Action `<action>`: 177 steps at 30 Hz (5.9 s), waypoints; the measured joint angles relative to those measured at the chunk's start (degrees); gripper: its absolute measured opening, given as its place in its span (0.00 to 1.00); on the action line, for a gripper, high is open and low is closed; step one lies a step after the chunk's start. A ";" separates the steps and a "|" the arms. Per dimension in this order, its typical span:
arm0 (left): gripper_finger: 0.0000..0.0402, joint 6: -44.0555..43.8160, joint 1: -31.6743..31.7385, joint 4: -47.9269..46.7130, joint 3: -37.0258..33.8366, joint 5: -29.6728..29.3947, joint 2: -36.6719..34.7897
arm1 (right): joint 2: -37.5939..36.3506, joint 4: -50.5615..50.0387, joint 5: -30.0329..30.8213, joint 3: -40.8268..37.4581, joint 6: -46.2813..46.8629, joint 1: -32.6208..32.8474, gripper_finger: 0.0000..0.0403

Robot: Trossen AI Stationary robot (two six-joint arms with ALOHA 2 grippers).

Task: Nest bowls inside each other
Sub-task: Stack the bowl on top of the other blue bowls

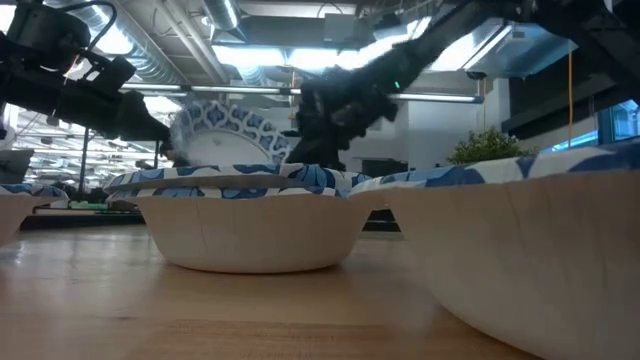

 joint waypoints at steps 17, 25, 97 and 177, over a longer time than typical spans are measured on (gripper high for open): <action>0.21 0.00 0.02 0.01 0.02 -0.01 0.00 | -3.18 -18.84 1.12 5.16 -11.51 2.26 0.00; 0.21 -0.02 0.00 0.00 0.02 0.01 0.00 | -3.25 -30.70 -10.75 5.40 -9.91 1.33 0.00; 0.21 -0.04 0.02 0.03 0.00 0.01 -0.02 | 3.68 -25.87 -10.11 5.07 0.36 19.12 0.10; 0.21 -0.02 0.00 0.04 0.00 -0.01 -0.02 | 0.01 -22.87 12.39 23.77 -23.31 11.83 0.54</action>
